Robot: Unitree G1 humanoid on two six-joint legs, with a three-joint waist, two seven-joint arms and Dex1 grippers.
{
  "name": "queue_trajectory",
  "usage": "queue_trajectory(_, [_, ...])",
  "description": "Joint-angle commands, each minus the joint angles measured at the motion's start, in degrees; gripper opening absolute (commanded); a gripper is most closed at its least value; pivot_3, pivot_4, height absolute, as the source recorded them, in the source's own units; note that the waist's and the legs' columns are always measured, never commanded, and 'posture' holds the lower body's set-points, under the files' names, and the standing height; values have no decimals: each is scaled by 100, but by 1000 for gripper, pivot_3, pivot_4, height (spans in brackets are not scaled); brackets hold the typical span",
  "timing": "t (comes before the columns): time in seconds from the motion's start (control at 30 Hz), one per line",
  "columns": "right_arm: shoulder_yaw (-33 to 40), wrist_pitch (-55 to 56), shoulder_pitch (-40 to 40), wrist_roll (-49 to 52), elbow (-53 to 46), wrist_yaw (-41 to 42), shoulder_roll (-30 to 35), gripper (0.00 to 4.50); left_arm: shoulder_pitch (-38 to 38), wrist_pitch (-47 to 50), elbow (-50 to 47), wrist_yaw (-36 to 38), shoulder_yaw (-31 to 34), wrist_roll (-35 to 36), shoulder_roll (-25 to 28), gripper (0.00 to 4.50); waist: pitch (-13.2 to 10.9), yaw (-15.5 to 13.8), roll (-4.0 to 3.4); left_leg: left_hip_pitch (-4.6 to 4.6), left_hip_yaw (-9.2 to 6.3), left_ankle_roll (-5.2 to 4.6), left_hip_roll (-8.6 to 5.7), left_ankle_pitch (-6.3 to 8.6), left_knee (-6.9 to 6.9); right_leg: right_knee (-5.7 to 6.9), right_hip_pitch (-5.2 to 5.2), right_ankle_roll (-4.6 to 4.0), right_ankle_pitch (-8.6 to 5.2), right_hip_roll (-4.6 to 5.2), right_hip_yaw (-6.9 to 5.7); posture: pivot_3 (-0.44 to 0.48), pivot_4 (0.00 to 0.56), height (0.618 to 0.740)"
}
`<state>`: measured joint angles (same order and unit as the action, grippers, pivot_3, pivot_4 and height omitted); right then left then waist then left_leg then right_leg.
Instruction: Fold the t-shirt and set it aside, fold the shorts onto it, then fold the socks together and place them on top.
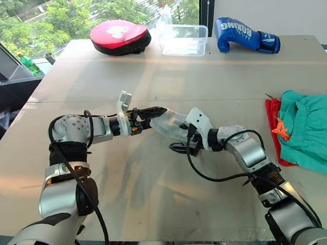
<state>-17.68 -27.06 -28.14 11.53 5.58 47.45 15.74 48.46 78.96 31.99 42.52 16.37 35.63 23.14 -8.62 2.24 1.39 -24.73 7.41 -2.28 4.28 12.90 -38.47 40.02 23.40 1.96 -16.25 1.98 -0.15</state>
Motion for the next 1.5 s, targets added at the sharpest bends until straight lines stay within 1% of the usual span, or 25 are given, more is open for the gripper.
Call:
queue_trajectory(0.03, [-71, -90, 29, -112, 190, 6, 35, 4456, 10, -151, -241, -51, 124, 129, -8, 4500, 0, 0, 0, 0, 0, 0, 0, 0, 0, 0, 0, 0, 0, 0, 0, 0, 150, 735])
queue_trajectory(0.07, [-72, -90, 31, -117, 189, 8, 38, 4456, -1, -256, -266, -80, 115, 96, -3, 4500, 0, 0, 0, 0, 0, 0, 0, 0, 0, 0, 0, 0, 0, 0, 0, 0, 150, 735])
queue_trajectory(0.17, [-72, -93, 43, -126, 176, 7, 41, 4500, -6, -583, -290, -240, 75, -40, 10, 3779, 0, 0, 0, 0, 0, 0, 0, 0, 0, 0, 0, 0, 0, 1, 0, 0, 150, 735])
queue_trajectory(0.23, [-73, -96, 50, -129, 168, 7, 40, 4500, -79, -735, -445, -262, -88, -112, 27, 2845, 0, 0, 0, 0, 0, 0, 0, 0, 1, -1, 0, 0, 0, 2, 0, 0, 150, 735])
queue_trajectory(0.27, [-75, -97, 51, -132, 165, 7, 38, 4500, -136, -773, -569, -270, -184, -136, 27, 2451, 0, 0, 0, 0, 0, 1, 0, 0, 1, -1, 0, 0, 0, 2, 0, 0, 150, 735])
queue_trajectory(0.33, [-79, -100, 51, -138, 159, 7, 32, 4500, -221, -781, -766, -335, -262, -130, -4, 1342, 0, 0, 0, 0, 1, 1, 0, 0, 3, -1, 0, 0, 0, 3, 0, 0, 150, 735])
queue_trajectory(0.37, [-80, -108, 53, -138, 146, 9, 35, 4500, -289, -818, -907, -329, -365, -162, 3, 958, 0, 0, 0, 0, 1, 1, 0, 0, 3, -1, 0, 0, 0, 3, 0, 0, 150, 735])
queue_trajectory(0.43, [-78, -135, 58, -136, 106, 14, 43, 4500, -389, -813, -1109, -390, -439, -158, -33, 7, 0, 0, 0, 0, 1, 1, 0, 0, 3, -1, 0, 0, 0, 3, 0, 0, 150, 735])
queue_trajectory(0.5, [-77, -151, 62, -137, 81, 22, 55, 4500, -454, -794, -1253, -455, -467, -133, -62, 7, 0, -2, 0, 0, 1, 1, 0, 0, 4, -2, 0, 0, 0, 4, 0, 0, 150, 735])
queue_trajectory(0.57, [-79, -154, 65, -149, 75, 25, 63, 4500, -531, -933, -1426, -455, -631, -229, -6, 7, 0, -2, 0, 0, 1, 1, 0, 0, 4, -2, 0, 0, 0, 3, 0, 0, 150, 735])
queue_trajectory(0.7, [-75, -165, 79, -169, 44, 34, 86, 4500, -603, -1455, -2114, -394, -1157, -501, 143, 7, 0, -5, 0, 0, 1, 1, 0, 0, 5, -3, 0, -1, 0, 4, 0, 0, 150, 735])
queue_trajectory(0.8, [-80, -168, 94, -181, 23, 21, 82, 4500, -513, -1221, -2806, -495, -1209, -226, -68, 7, -1, -16, 1, -2, 0, 1, 0, 0, 5, -5, 0, -1, 0, 5, 0, 0, 150, 735])
queue_trajectory(0.9, [-97, -171, 101, -188, 16, 10, 67, 4500, -450, -903, -3034, -640, -1010, 57, -338, 7, -1, -21, 1, -1, 1, 1, -1, 0, 5, -6, -2, -1, 0, 7, 0, 0, 150, 735])
queue_trajectory(1.0, [-107, -168, 103, -192, 15, 1, 62, 4500, -406, -704, -3121, -740, -905, 231, -513, 7, -1, -3, 1, 1, 1, 0, -1, 0, 6, -5, -1, 0, 0, 4, 1, 0, 150, 735])
queue_trajectory(1.1, [-103, -145, 110, -209, -9, -25, 67, 4500, -359, -459, -3084, -790, -931, 338, -602, 7, -1, -5, 1, 1, -1, 0, -1, 0, 8, -6, -1, 0, 0, 2, 0, 0, 150, 735])
queue_trajectory(1.2, [-76, -255, 128, -143, -245, 3, 99, 4500, -372, -519, -3031, -729, -1138, 261, -563, 7, -1, -9, 1, 0, -1, 1, -1, 0, 9, -8, -1, 0, 0, 3, 0, 0, 150, 735])
queue_trajectory(1.33, [-28, -442, 175, -87, -791, -24, 192, 4500, -366, -571, -2950, -677, -1226, 279, -600, 7, -3, -24, 0, -2, -1, 1, -2, 0, 9, -11, -1, 0, 0, 4, 0, 0, 150, 735])
queue_trajectory(1.5, [57, -1008, 327, 105, -1794, -78, 389, 4500, -389, -662, -2875, -608, -1271, 244, -569, 7, -8, -37, 0, -7, -1, 1, -3, 0, 15, -17, 2, 1, -1, 5, 0, 0, 150, 735])
